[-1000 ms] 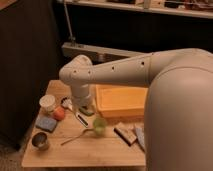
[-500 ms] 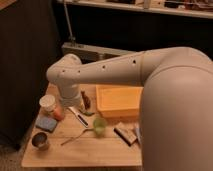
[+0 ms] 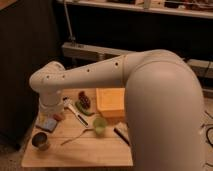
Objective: Stack cups on top of each other
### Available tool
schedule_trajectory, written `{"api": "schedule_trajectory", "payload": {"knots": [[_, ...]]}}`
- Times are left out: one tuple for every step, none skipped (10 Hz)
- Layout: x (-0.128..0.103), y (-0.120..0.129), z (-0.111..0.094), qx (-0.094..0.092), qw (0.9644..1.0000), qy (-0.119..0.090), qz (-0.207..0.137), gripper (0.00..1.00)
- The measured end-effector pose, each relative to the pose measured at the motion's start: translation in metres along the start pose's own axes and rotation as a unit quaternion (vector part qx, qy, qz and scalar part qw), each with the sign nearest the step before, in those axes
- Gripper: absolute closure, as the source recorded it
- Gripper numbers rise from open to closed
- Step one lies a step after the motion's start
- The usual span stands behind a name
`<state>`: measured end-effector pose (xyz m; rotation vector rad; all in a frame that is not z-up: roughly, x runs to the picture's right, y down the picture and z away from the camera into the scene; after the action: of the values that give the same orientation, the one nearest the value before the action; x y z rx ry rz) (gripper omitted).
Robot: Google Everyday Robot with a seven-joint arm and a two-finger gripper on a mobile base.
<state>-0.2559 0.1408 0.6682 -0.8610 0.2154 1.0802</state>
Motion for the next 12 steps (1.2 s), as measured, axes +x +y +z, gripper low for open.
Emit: {"api": "schedule_trajectory", "payload": {"knots": [[0.0, -0.001, 0.005, -0.011, 0.9999, 0.003, -0.005, 0.35], [-0.001, -0.003, 0.012, -0.02, 0.9997, 0.007, -0.009, 0.35], [-0.001, -0.001, 0.021, -0.025, 0.9995, 0.014, -0.016, 0.35], [0.0, 0.004, 0.028, -0.028, 0.9991, 0.02, -0.023, 0.35], [0.002, 0.005, 0.036, -0.03, 0.9988, 0.028, -0.028, 0.35], [0.005, 0.008, 0.044, -0.034, 0.9982, 0.032, -0.036, 0.35], [0.011, 0.012, 0.052, -0.04, 0.9974, 0.035, -0.049, 0.35], [0.015, 0.016, 0.058, -0.045, 0.9966, 0.035, -0.06, 0.35], [0.017, 0.016, 0.064, -0.048, 0.996, 0.032, -0.069, 0.35], [0.018, 0.019, 0.076, -0.039, 0.9951, 0.025, -0.087, 0.35], [0.017, 0.019, 0.082, -0.034, 0.9948, 0.024, -0.093, 0.35], [0.016, 0.019, 0.088, -0.028, 0.9945, 0.023, -0.098, 0.35]]}}
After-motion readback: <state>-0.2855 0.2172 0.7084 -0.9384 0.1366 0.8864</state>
